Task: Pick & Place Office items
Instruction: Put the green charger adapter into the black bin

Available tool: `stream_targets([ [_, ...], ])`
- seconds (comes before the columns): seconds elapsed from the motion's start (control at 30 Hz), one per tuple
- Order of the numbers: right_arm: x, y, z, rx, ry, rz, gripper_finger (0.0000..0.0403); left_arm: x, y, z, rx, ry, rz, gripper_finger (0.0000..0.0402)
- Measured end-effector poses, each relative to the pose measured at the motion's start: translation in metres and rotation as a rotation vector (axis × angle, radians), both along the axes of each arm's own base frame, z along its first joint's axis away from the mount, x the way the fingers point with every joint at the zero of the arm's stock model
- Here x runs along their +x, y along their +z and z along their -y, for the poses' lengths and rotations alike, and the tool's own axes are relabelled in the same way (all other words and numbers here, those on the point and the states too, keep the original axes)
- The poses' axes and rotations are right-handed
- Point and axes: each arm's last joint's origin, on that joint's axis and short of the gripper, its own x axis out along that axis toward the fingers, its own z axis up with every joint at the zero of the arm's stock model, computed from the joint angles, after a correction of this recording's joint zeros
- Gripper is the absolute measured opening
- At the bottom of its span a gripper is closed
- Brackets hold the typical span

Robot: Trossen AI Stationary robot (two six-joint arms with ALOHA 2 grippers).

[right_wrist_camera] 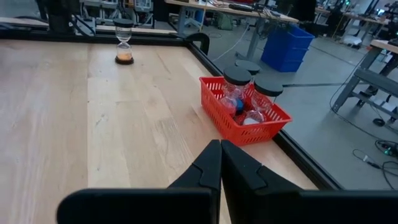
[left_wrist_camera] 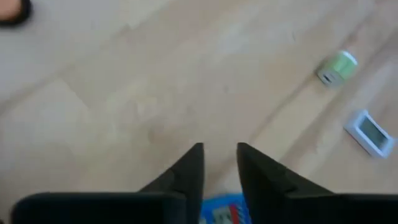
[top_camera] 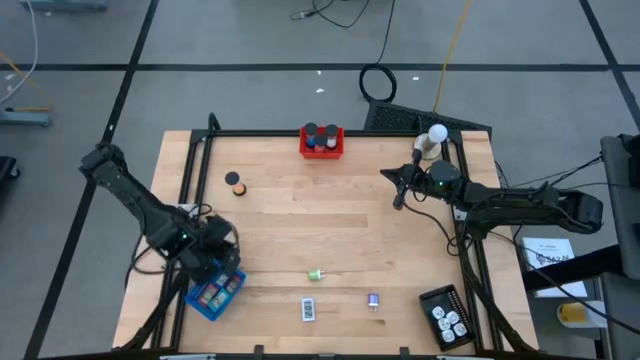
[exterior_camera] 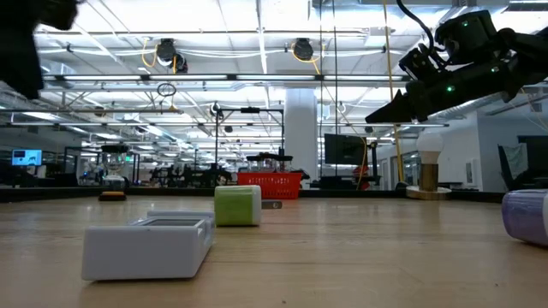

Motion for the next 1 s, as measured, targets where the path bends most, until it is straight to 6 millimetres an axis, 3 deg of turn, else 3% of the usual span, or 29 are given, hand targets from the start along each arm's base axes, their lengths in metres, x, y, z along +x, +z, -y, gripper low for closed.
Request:
stream_targets([
  [0.27,0.000,0.000,0.000,0.006,-0.003,0.003,0.0000,0.031,0.003,-0.031,0.027,-0.030,0.015,0.0006],
  [0.57,0.000,0.000,0.000,0.006,-0.004,0.003,0.0000,0.060,0.008,-0.077,0.052,-0.067,0.076,0.0011],
  [0.8,0.000,0.000,0.000,0.010,-0.004,0.004,0.0000,0.064,0.009,-0.101,0.118,-0.151,0.063,0.0003],
  [1.0,0.000,0.000,0.000,0.009,-0.004,0.004,0.0000,0.064,0.009,-0.119,0.096,-0.078,0.055,0.0011],
])
